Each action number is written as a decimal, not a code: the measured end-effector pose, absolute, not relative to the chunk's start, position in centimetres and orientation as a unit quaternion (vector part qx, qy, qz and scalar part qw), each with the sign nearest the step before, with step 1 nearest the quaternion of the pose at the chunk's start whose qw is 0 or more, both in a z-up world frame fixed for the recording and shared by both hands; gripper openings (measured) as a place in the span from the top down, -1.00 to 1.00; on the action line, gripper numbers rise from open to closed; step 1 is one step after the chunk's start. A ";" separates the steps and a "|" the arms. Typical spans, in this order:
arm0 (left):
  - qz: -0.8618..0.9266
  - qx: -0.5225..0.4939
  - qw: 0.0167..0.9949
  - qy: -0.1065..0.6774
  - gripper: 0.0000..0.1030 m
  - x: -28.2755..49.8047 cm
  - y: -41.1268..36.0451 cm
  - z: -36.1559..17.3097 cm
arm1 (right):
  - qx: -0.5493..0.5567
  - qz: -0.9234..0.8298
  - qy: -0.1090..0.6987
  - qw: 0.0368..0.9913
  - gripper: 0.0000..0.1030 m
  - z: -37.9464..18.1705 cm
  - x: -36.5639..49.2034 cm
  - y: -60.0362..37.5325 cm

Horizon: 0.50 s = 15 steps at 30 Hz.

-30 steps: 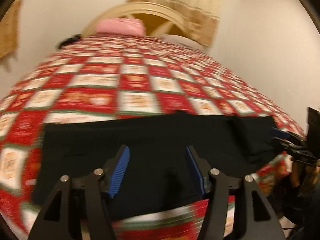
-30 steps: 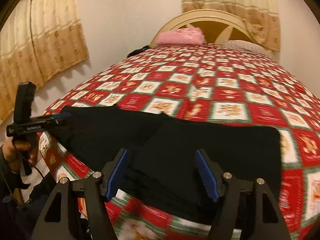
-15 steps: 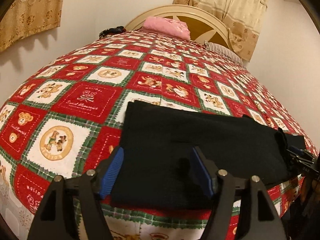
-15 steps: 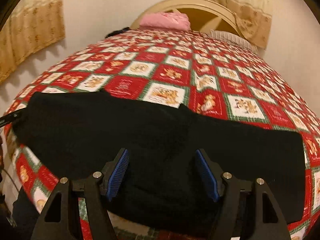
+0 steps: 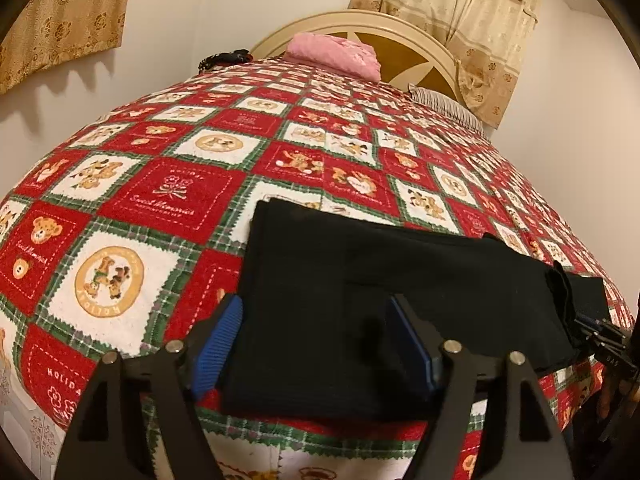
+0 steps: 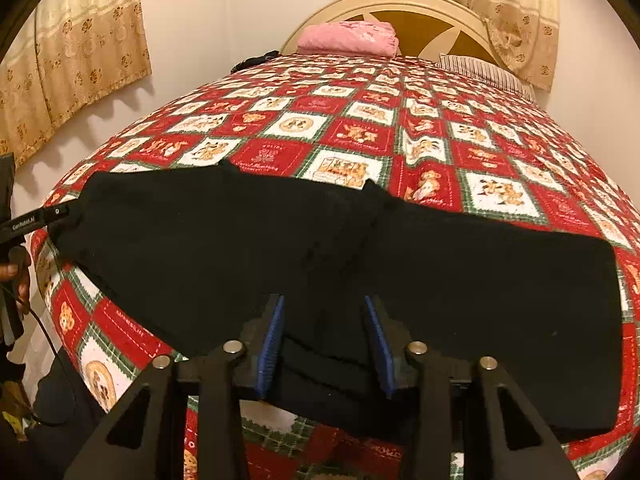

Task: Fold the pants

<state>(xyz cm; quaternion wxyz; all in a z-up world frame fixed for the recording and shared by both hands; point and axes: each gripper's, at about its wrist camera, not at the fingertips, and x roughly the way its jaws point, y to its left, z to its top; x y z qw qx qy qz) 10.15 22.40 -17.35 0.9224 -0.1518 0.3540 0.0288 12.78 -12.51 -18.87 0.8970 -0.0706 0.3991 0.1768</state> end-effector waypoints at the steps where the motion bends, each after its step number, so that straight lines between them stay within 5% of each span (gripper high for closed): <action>1: 0.029 -0.151 0.922 0.354 -0.50 10.2 22.4 -17.3 | -0.071 0.185 0.400 0.895 0.73 -18.9 12.7 -12.4; 15: 0.028 -0.152 0.923 0.354 -0.50 10.0 22.4 -17.4 | -0.103 0.208 0.404 0.885 0.73 -18.7 11.2 -11.7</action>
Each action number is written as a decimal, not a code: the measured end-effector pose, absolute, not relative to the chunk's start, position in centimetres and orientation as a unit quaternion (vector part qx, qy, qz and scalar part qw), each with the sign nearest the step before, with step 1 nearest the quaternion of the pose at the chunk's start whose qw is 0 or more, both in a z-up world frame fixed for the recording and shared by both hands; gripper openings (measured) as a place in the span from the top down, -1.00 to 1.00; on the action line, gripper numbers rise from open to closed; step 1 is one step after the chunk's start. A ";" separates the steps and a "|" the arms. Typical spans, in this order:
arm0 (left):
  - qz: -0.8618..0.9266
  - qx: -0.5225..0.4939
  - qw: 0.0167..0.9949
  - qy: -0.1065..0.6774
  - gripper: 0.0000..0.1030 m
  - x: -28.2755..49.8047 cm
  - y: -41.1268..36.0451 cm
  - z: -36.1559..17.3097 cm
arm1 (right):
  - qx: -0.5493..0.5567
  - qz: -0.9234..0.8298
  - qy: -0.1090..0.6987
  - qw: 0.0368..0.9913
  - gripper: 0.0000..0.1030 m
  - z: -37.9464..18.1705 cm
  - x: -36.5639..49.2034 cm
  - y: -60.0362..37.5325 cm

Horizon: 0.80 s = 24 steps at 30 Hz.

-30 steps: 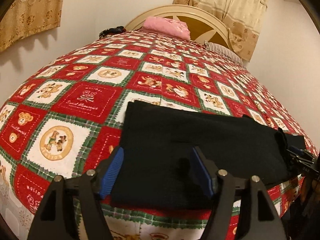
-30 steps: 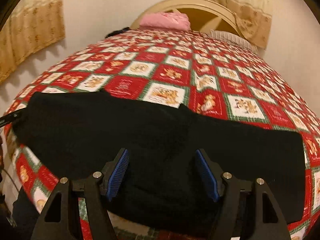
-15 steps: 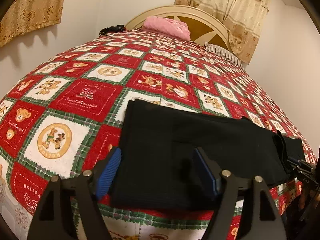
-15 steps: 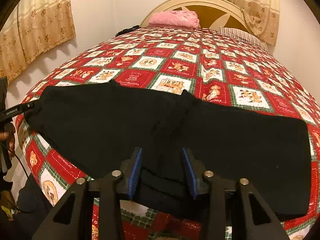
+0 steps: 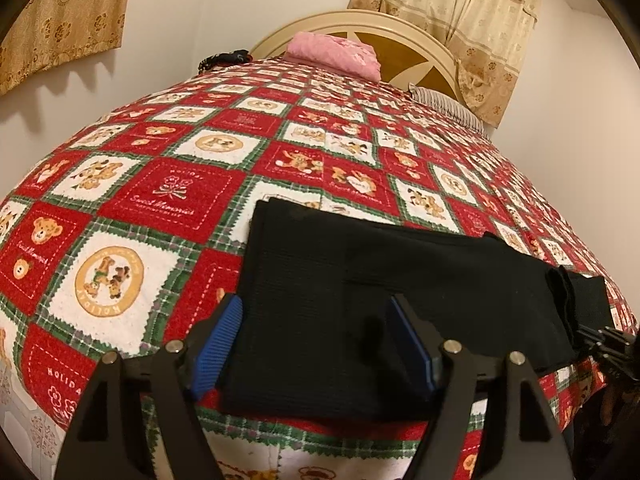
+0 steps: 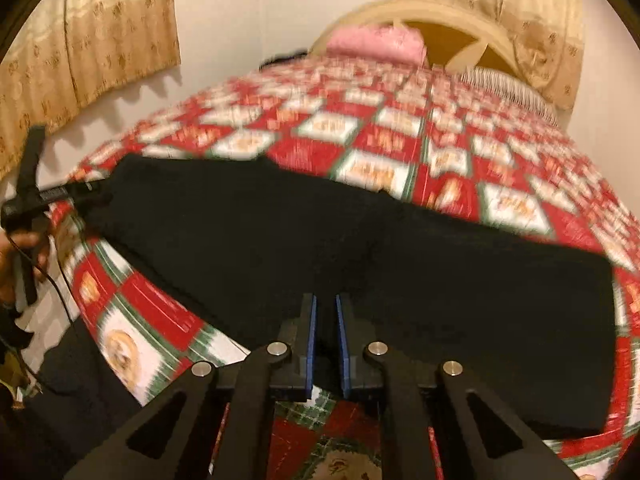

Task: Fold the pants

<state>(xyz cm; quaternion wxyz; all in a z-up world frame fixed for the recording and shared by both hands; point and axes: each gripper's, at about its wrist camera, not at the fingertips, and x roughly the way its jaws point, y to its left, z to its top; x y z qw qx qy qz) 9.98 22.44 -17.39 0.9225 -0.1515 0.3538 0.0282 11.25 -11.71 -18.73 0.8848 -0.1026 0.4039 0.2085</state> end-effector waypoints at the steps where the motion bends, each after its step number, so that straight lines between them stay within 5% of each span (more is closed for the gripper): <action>1: 0.028 -0.153 0.923 0.353 -0.50 9.9 22.6 -17.3 | -0.101 0.205 0.406 0.885 0.60 -19.1 11.4 -11.8; 2: 0.028 -0.154 0.923 0.352 -0.50 9.8 22.7 -17.3 | -0.092 0.205 0.406 0.886 0.49 -18.9 11.4 -12.0; 4: 0.032 -0.153 0.924 0.349 -0.50 9.6 22.9 -17.1 | -0.079 0.207 0.410 0.885 -0.23 -18.4 11.4 -12.3; 13: 0.037 -0.156 0.921 0.356 -0.50 10.3 23.1 -17.7 | -0.079 0.145 0.408 0.898 -0.27 -17.9 14.4 -11.0; 14: 0.035 -0.159 0.919 0.358 -0.50 10.4 23.2 -17.9 | -0.088 0.125 0.418 0.896 -0.21 -18.6 15.2 -10.7; 15: 0.032 -0.161 0.919 0.358 -0.50 10.4 23.2 -17.8 | -0.092 0.115 0.426 0.893 0.12 -19.2 15.8 -10.6; 18: 0.016 -0.170 0.919 0.356 -0.62 10.4 23.3 -17.7 | -0.106 0.100 0.417 0.897 0.66 -19.4 15.9 -10.1; 24: 0.000 -0.177 0.918 0.355 -0.70 10.7 23.2 -18.0 | -0.094 0.119 0.391 0.908 0.76 -17.8 15.2 -10.0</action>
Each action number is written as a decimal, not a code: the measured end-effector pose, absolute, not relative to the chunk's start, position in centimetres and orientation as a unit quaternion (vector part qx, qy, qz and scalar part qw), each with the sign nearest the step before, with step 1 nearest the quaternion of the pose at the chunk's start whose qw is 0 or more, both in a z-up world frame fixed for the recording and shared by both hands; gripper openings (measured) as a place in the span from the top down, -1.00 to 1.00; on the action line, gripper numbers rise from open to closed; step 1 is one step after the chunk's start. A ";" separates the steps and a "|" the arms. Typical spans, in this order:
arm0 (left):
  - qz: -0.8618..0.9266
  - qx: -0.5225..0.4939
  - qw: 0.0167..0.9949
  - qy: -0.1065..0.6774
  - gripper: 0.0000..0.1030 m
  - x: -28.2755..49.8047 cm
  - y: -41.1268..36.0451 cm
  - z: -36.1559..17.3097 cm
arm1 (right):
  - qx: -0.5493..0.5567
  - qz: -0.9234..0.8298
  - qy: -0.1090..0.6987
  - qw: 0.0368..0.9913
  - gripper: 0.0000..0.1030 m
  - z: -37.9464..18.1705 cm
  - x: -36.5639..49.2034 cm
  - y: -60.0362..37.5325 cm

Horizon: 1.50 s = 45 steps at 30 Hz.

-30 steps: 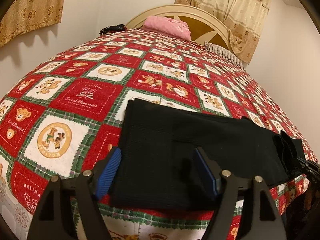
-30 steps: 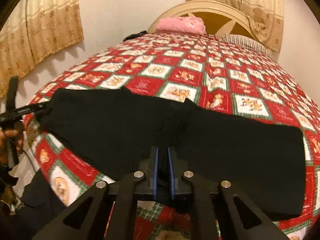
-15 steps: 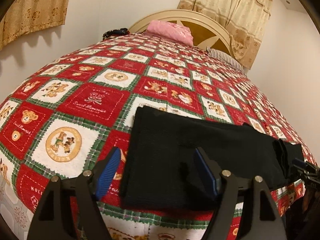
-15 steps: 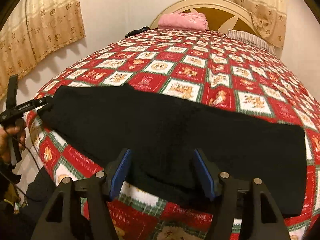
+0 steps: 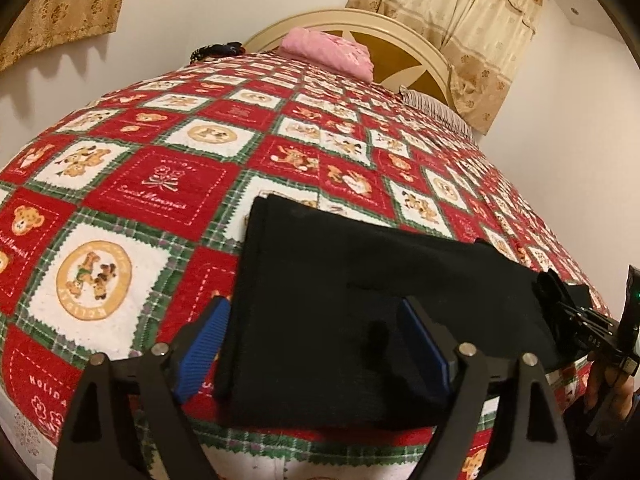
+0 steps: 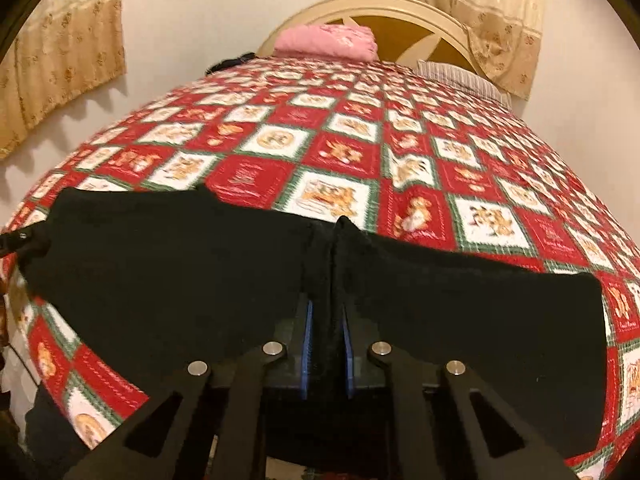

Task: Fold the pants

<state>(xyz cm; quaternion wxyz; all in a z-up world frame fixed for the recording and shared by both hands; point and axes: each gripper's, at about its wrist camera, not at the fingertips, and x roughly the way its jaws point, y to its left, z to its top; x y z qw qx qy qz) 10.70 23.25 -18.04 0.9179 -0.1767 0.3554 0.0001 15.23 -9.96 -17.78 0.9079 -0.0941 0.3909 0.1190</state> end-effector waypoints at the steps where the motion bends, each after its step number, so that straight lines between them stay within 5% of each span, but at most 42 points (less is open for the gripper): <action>1: 0.001 -0.171 0.919 0.356 -0.70 10.8 23.1 -18.1 | -0.100 0.122 0.394 0.905 0.76 -18.0 15.3 -9.7; 8: 0.002 -0.135 0.921 0.365 -0.79 11.5 22.4 -18.4 | -0.131 0.127 0.401 0.898 0.67 -19.5 15.4 -8.9; 12: -0.003 -0.158 0.917 0.365 -0.73 11.8 23.0 -18.2 | -0.092 0.165 0.405 0.895 0.00 -18.5 14.6 -9.8; 15: 0.005 -0.167 0.914 0.369 -0.43 11.9 23.5 -18.1 | -0.088 0.181 0.384 0.901 0.00 -17.7 13.2 -10.1; 17: 0.017 -0.178 0.912 0.368 0.12 11.6 24.3 -18.0 | -0.093 0.186 0.368 0.906 0.00 -17.3 12.5 -10.2; 20: -0.009 -0.214 0.908 0.361 0.55 11.1 25.2 -17.6 | -0.088 0.196 0.350 0.912 -0.01 -16.7 12.0 -10.3; 23: -0.002 -0.212 0.907 0.363 0.55 11.1 25.1 -17.6 | -0.086 0.200 0.333 0.918 -0.02 -15.9 11.6 -10.4; 28: 0.016 -0.219 0.907 0.358 -0.01 11.8 25.3 -18.6 | -0.082 0.200 0.329 0.919 -0.11 -15.8 11.6 -10.6; 32: 0.006 -0.178 0.915 0.362 -0.09 12.4 24.0 -18.6 | -0.093 0.199 0.331 0.918 -0.11 -16.1 11.2 -10.7; 35: -0.025 -0.187 0.911 0.368 0.49 12.5 24.4 -18.2 | -0.098 0.198 0.325 0.919 -0.11 -16.1 10.9 -10.9; 45: -0.108 -0.276 0.911 0.288 0.57 10.3 21.9 -10.9 | -0.086 0.184 0.291 0.935 -0.12 -14.3 10.2 -14.1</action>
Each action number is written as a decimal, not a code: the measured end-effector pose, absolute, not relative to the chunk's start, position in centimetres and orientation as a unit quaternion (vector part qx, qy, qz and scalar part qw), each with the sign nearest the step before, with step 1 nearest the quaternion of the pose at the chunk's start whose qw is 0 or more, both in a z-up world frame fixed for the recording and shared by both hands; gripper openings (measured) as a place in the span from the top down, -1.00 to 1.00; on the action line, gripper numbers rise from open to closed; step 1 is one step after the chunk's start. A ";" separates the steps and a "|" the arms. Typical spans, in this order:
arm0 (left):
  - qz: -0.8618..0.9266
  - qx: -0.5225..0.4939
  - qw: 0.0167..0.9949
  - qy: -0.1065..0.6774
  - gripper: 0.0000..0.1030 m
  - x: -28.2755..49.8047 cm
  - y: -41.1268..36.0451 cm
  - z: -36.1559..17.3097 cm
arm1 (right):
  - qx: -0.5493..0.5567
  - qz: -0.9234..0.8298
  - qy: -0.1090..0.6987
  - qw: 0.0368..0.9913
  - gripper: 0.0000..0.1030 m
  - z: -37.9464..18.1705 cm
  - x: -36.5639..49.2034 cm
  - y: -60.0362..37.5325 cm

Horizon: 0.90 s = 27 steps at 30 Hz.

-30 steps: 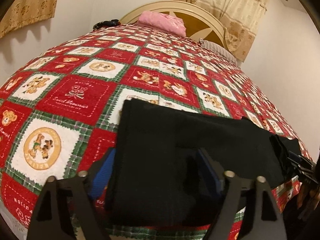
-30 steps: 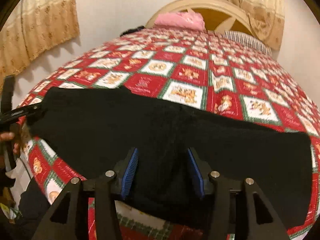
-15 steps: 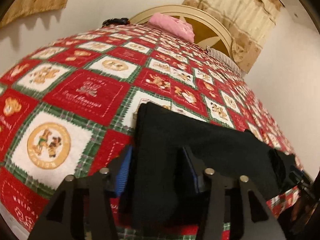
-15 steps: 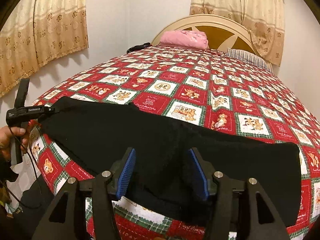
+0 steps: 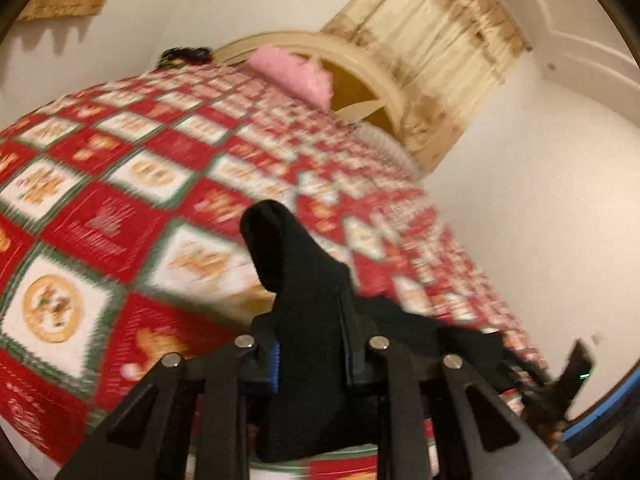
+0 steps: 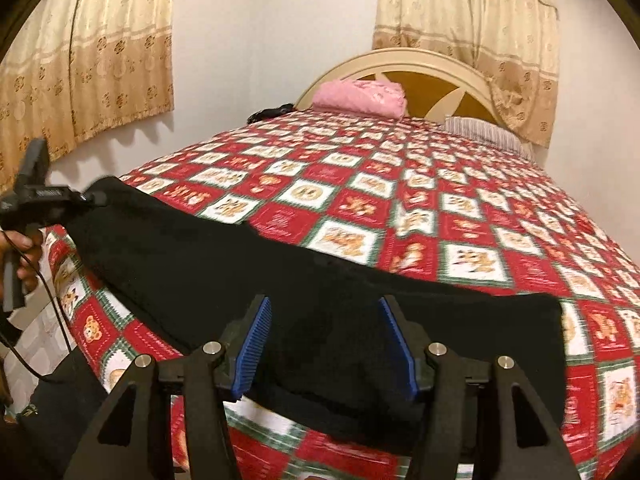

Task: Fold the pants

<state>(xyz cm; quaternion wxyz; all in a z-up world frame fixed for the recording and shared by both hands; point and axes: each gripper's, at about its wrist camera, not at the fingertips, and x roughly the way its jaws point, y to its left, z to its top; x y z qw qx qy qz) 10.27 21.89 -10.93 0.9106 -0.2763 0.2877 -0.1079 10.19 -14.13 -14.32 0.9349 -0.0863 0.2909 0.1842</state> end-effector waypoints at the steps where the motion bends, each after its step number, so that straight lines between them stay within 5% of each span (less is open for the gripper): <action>1: -0.123 -0.276 0.911 0.279 0.57 10.3 20.9 -9.8 | -0.087 0.178 0.288 0.937 -0.14 -14.1 10.1 -14.7; 11: -0.279 -0.263 0.889 0.250 0.58 13.9 7.6 -3.4 | -0.044 0.104 0.269 0.957 -0.24 -12.2 9.9 -22.6; 27: -0.340 -0.189 0.859 0.331 0.57 18.8 -8.0 -6.0 | 0.008 0.033 0.273 0.962 -0.31 -13.4 8.3 -31.2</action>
